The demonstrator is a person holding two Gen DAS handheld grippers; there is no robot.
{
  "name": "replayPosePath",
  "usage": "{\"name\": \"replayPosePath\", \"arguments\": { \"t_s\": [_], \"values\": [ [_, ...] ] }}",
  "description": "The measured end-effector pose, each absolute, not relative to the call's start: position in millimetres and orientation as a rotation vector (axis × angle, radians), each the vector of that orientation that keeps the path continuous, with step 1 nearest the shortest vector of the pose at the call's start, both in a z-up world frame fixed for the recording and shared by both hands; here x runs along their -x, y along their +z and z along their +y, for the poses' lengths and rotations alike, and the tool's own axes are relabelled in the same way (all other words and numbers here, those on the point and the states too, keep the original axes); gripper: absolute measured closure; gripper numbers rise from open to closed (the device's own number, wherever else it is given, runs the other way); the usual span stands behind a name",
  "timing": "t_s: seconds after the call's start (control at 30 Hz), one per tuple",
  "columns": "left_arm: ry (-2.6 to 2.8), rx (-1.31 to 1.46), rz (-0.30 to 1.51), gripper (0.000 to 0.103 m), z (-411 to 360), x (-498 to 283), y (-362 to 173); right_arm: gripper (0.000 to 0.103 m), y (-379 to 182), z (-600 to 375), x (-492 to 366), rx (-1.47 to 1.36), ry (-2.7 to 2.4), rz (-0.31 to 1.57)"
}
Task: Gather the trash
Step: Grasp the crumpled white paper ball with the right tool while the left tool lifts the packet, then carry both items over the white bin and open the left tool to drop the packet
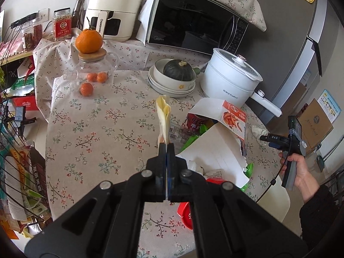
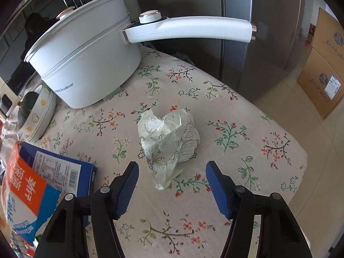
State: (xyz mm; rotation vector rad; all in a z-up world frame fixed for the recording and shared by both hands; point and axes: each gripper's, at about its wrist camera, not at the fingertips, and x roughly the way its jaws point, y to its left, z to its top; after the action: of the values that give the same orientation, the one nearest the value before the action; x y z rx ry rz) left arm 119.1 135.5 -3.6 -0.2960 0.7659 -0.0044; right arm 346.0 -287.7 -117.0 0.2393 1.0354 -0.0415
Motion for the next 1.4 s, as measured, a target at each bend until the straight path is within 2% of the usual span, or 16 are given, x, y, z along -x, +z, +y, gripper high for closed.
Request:
{"name": "replayPosePath", "arguments": {
  "t_s": [0.03, 0.07, 0.1, 0.37, 0.87, 1.4],
  "values": [
    [-0.005, 0.293, 0.766, 0.103, 134, -121, -4, 0.05, -121, -288, -350, -0.249, -0.038, 1.035],
    [-0.004, 0.287, 0.765, 0.103, 132, -122, -4, 0.066, -125, -288, -352, -0.256, -0.04, 1.042],
    [0.0, 0.278, 0.764, 0.103, 130, -123, -5, 0.073, -129, -287, -355, -0.264, -0.039, 1.053],
    [-0.008, 0.29, 0.742, 0.103, 130, -118, 2, 0.076, -102, -278, -326, -0.217, -0.054, 0.998],
    [-0.208, 0.274, 0.695, 0.103, 91, -68, 28, 0.076, -30, -259, -189, -0.11, -0.039, 0.998],
    [-0.504, 0.094, 0.778, 0.103, -36, -51, 10, 0.075, -41, -318, -87, -0.168, -0.047, 1.031]
  ]
}}
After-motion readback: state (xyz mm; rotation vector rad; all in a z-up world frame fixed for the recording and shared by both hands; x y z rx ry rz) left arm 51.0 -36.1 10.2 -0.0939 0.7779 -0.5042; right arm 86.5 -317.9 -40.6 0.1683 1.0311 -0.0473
